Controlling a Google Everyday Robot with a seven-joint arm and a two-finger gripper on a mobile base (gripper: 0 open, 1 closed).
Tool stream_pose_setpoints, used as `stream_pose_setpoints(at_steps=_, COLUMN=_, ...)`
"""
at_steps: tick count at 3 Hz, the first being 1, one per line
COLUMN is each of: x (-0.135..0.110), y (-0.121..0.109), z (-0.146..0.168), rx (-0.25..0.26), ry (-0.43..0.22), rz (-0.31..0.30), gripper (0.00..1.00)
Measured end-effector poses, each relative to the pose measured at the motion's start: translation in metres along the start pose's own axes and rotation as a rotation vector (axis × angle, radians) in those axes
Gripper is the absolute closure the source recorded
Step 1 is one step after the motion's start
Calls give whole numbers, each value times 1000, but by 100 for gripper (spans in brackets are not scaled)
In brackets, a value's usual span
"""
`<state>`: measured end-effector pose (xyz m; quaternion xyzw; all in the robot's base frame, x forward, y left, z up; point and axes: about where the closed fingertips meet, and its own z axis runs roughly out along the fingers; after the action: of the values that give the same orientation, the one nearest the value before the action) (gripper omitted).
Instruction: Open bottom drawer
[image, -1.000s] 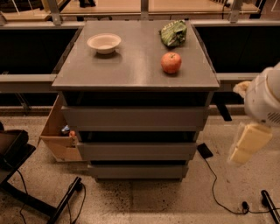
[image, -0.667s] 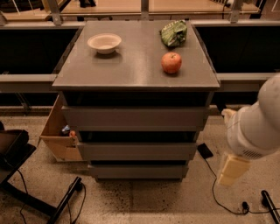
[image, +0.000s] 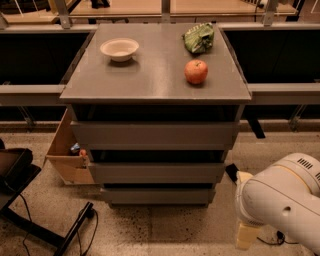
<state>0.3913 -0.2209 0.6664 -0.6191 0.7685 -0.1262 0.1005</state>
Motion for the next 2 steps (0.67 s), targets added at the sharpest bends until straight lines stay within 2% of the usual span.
stream_pose_setpoints(at_steps=1, x=0, y=0, z=0, rx=0, ry=0, rz=0, gripper=0)
stream_pose_setpoints(at_steps=2, x=-8, y=14, z=77, rx=-33, ry=-30, rz=1, gripper=0)
